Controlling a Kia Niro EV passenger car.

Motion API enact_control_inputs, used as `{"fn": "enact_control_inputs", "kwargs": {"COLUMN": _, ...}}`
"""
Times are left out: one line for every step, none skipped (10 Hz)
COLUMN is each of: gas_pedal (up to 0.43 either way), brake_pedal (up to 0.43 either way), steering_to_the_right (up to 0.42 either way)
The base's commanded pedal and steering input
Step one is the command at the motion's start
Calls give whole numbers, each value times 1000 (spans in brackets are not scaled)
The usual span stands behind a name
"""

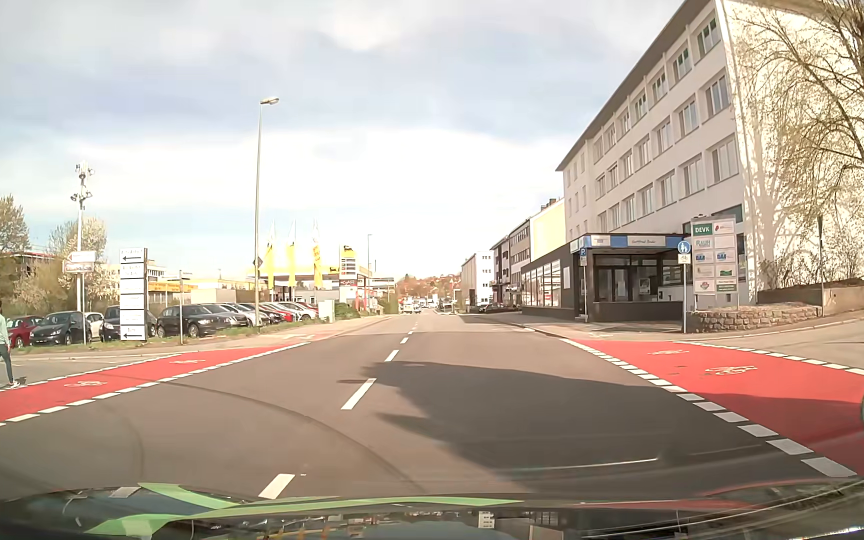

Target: Follow the waypoints while adhering to traffic rules and regulations

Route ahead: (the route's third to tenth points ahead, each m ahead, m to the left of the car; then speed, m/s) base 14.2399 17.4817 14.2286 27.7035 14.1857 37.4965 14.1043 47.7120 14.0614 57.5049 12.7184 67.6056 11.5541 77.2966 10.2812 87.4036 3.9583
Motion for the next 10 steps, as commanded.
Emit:
{"fn": "enact_control_inputs", "kwargs": {"gas_pedal": 0, "brake_pedal": 189, "steering_to_the_right": -7}}
{"fn": "enact_control_inputs", "kwargs": {"gas_pedal": 0, "brake_pedal": 189, "steering_to_the_right": -7}}
{"fn": "enact_control_inputs", "kwargs": {"gas_pedal": 0, "brake_pedal": 189, "steering_to_the_right": -7}}
{"fn": "enact_control_inputs", "kwargs": {"gas_pedal": 0, "brake_pedal": 189, "steering_to_the_right": -7}}
{"fn": "enact_control_inputs", "kwargs": {"gas_pedal": 0, "brake_pedal": 189, "steering_to_the_right": -7}}
{"fn": "enact_control_inputs", "kwargs": {"gas_pedal": 0, "brake_pedal": 189, "steering_to_the_right": -7}}
{"fn": "enact_control_inputs", "kwargs": {"gas_pedal": 0, "brake_pedal": 189, "steering_to_the_right": -7}}
{"fn": "enact_control_inputs", "kwargs": {"gas_pedal": 0, "brake_pedal": 183, "steering_to_the_right": -7}}
{"fn": "enact_control_inputs", "kwargs": {"gas_pedal": 0, "brake_pedal": 183, "steering_to_the_right": -7}}
{"fn": "enact_control_inputs", "kwargs": {"gas_pedal": 0, "brake_pedal": 177, "steering_to_the_right": -7}}
